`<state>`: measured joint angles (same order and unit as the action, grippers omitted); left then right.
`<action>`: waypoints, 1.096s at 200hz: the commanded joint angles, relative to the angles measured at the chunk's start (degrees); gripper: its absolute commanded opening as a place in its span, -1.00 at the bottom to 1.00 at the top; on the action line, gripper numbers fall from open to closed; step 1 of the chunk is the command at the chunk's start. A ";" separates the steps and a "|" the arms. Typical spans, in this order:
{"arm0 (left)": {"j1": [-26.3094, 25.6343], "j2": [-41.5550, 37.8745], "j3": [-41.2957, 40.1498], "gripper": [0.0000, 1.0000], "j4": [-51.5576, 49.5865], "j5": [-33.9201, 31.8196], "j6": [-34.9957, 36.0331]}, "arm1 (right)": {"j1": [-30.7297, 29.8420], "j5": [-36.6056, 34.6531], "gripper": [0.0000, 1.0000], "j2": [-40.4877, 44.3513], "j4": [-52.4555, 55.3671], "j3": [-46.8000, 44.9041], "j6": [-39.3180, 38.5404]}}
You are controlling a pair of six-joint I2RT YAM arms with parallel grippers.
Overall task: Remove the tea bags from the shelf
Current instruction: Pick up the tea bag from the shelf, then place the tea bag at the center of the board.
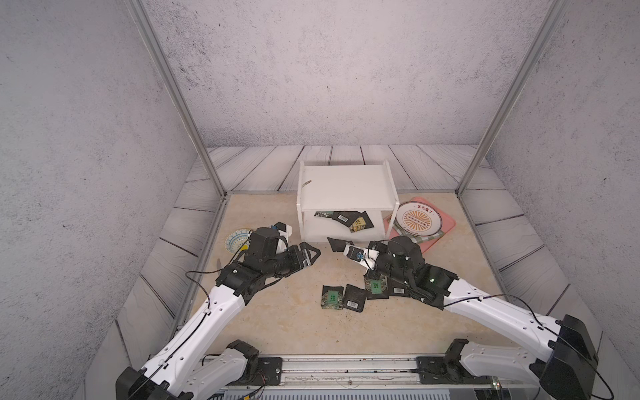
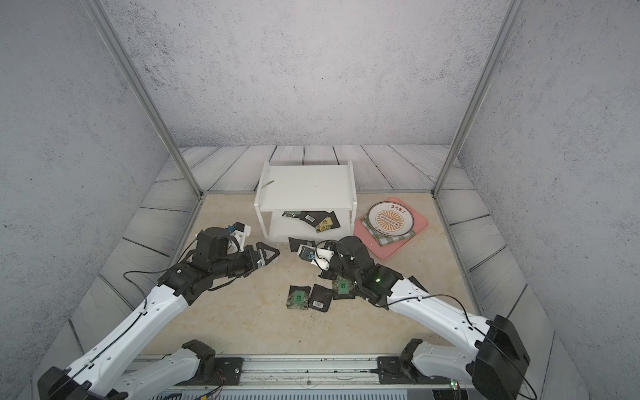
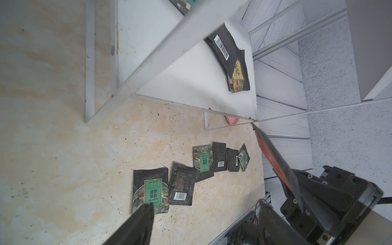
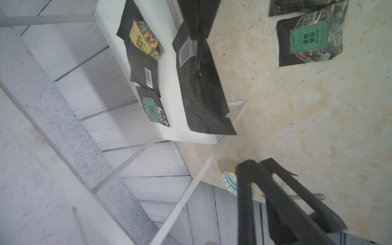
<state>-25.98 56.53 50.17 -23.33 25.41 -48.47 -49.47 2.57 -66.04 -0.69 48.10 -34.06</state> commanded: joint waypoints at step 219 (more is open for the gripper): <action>-5.49 3.29 0.17 -1.00 6.24 3.11 -4.89 | -12.49 -12.38 -0.64 4.33 -1.84 -5.32 1.14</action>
<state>-31.29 59.48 50.15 -17.54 28.03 -54.46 -61.60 -9.15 -64.71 -3.60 43.57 -34.00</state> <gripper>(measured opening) 0.035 0.143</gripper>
